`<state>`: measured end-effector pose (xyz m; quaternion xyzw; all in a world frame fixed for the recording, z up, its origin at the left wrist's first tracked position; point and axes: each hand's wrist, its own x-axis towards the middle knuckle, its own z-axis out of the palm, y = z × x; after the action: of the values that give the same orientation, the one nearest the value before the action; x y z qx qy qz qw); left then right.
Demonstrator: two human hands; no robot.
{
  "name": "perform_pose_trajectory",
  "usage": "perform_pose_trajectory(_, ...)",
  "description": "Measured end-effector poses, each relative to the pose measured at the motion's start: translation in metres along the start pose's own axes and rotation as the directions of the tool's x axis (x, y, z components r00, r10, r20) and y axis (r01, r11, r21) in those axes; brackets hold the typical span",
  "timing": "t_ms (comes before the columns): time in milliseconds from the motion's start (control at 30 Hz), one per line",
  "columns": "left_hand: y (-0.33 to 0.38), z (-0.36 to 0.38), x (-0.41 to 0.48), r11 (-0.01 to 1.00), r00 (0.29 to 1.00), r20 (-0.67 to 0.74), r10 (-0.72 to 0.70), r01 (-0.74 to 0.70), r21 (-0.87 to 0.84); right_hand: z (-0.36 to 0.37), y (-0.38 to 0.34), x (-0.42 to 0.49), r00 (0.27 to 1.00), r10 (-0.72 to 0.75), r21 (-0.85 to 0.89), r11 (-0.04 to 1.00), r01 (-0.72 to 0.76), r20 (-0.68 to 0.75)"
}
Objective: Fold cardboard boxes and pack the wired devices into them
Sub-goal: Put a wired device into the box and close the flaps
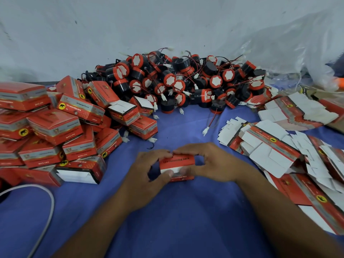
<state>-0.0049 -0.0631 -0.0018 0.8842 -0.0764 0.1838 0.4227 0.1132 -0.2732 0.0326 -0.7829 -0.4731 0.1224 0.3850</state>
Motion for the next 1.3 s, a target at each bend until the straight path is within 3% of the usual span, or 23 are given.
perform_pose_trajectory(133,-0.001,-0.001,0.003,0.998,0.999,-0.043,0.016,-0.019,-0.059,0.004,0.001,0.003,0.994,-0.101,-0.050,0.994,0.100,-0.030)
perform_pose_trajectory(333,0.001,0.000,0.002,0.996,0.995,-0.085,0.050,-0.056,-0.076,0.013,0.007,0.006,0.992,-0.127,-0.064,0.990,0.125,-0.020)
perform_pose_trajectory(500,-0.005,0.000,0.003,0.991,0.986,-0.118,0.120,-0.112,0.072,0.023,0.009,0.010,0.982,-0.180,-0.225,0.961,0.163,-0.056)
perform_pose_trajectory(667,-0.011,-0.006,0.006,0.944,0.973,-0.060,0.221,-0.198,0.263,0.028,0.010,0.012,0.962,-0.262,-0.372,0.903,0.216,-0.079)
perform_pose_trajectory(767,-0.011,-0.008,0.007,0.917,0.961,-0.030,0.276,-0.253,0.307,0.024,0.011,0.015,0.944,-0.324,-0.425,0.864,0.270,-0.060)
perform_pose_trajectory(867,-0.011,-0.009,0.008,0.934,0.970,-0.025,0.241,-0.225,0.277,0.021,0.011,0.019,0.933,-0.355,-0.468,0.835,0.289,-0.058)
perform_pose_trajectory(1067,-0.006,-0.010,0.010,0.996,0.989,-0.124,0.084,-0.081,0.028,0.023,0.010,0.023,0.934,-0.341,-0.378,0.883,0.279,-0.107)
perform_pose_trajectory(1300,-0.005,-0.012,0.014,0.951,0.965,-0.072,0.252,-0.234,0.200,0.021,0.010,0.021,0.956,-0.268,-0.334,0.918,0.214,-0.122)
